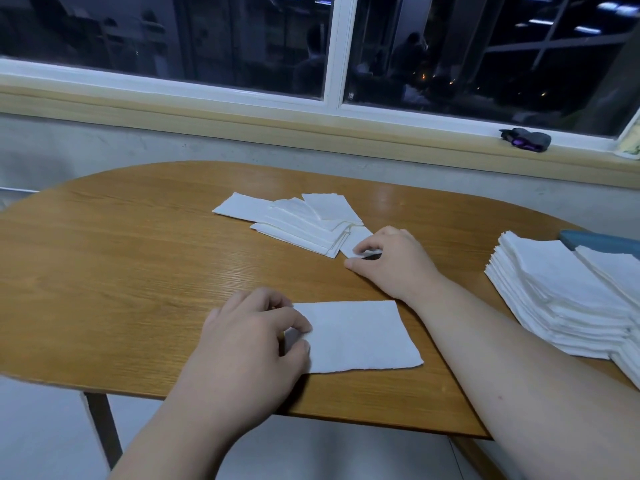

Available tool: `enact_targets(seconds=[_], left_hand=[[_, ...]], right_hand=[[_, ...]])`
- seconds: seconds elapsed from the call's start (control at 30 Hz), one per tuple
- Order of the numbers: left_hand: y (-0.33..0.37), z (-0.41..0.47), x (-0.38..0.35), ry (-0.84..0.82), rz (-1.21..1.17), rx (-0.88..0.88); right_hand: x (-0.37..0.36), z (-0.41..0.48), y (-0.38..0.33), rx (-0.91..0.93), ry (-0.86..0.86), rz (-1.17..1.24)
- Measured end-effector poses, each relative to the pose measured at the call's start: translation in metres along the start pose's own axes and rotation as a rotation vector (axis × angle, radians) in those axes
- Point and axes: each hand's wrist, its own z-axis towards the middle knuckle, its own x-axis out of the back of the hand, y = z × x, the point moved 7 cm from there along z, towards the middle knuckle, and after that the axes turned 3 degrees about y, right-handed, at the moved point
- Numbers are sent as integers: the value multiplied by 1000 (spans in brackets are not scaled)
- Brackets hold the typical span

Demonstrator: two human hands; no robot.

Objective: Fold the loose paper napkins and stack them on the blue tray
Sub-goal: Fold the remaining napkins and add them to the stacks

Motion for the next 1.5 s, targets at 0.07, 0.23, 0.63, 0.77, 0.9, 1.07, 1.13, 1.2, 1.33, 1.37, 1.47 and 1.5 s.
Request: enact_targets(seconds=[0.07, 0.23, 0.63, 0.77, 0.9, 1.07, 1.13, 1.2, 1.33, 1.37, 1.47, 1.5], left_hand=[[1, 0, 1, 9, 0, -8], [2, 1, 1, 10, 1, -3], [2, 1, 1, 3, -4, 10], [3, 1, 1, -1, -3, 7], [3, 0, 2, -3, 2, 1], [5, 0, 6, 20, -13, 4], [5, 0, 8, 53, -46, -7], [6, 0, 12, 74, -115, -22], [14, -3, 22, 120, -321, -18], [14, -4, 25, 151, -396, 13], [10, -4, 32, 221, -577, 113], [9, -4, 33, 231, -602, 134]], right_hand=[[0, 0, -5, 40, 1, -41], [-1, 2, -15, 120, 30, -140], [12, 2, -9, 75, 156, -36], [32, -9, -5, 52, 247, 28], [63, -32, -7, 78, 326, 79], [89, -72, -28, 177, 356, 60], [96, -87, -38, 212, 343, 94], [104, -100, -49, 225, 327, 177], [112, -117, -67, 171, 284, 419], [111, -119, -68, 139, 268, 488], [101, -117, -58, -26, 213, 645], [95, -116, -54, -78, 172, 711]])
